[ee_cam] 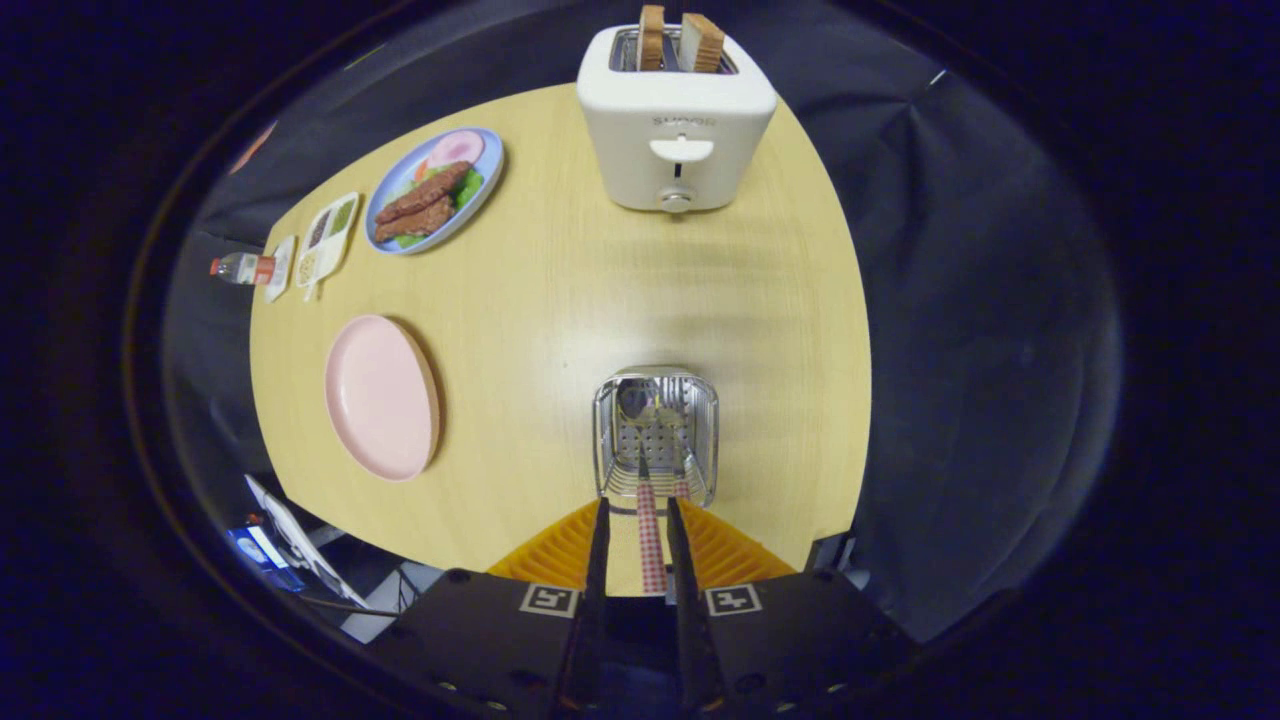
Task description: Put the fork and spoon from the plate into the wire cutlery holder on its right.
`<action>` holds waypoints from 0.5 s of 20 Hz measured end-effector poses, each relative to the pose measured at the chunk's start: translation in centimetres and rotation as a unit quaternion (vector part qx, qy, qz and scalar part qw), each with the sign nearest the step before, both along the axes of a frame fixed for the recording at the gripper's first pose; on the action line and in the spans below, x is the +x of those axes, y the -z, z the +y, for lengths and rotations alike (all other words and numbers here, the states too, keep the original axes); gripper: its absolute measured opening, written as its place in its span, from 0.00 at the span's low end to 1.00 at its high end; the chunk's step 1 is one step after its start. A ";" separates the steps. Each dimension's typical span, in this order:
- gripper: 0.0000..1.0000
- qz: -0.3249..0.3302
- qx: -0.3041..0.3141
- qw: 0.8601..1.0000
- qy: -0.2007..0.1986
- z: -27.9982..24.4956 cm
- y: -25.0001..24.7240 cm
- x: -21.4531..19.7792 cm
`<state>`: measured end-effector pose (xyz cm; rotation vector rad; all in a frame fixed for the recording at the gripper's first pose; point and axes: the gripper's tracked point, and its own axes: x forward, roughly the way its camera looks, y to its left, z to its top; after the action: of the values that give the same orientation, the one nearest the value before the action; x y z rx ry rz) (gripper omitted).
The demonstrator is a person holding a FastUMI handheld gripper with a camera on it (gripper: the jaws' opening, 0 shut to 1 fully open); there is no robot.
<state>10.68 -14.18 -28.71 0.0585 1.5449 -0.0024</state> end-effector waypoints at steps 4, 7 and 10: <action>0.35 -0.089 0.020 0.996 0.025 3.8 -2.5 -0.7; 0.42 -0.171 0.028 0.984 0.033 7.1 -4.8 -1.0; 0.42 -0.253 0.018 0.966 0.041 9.7 -7.9 -1.7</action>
<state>8.95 -4.53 -20.78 0.1413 1.0293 -0.0242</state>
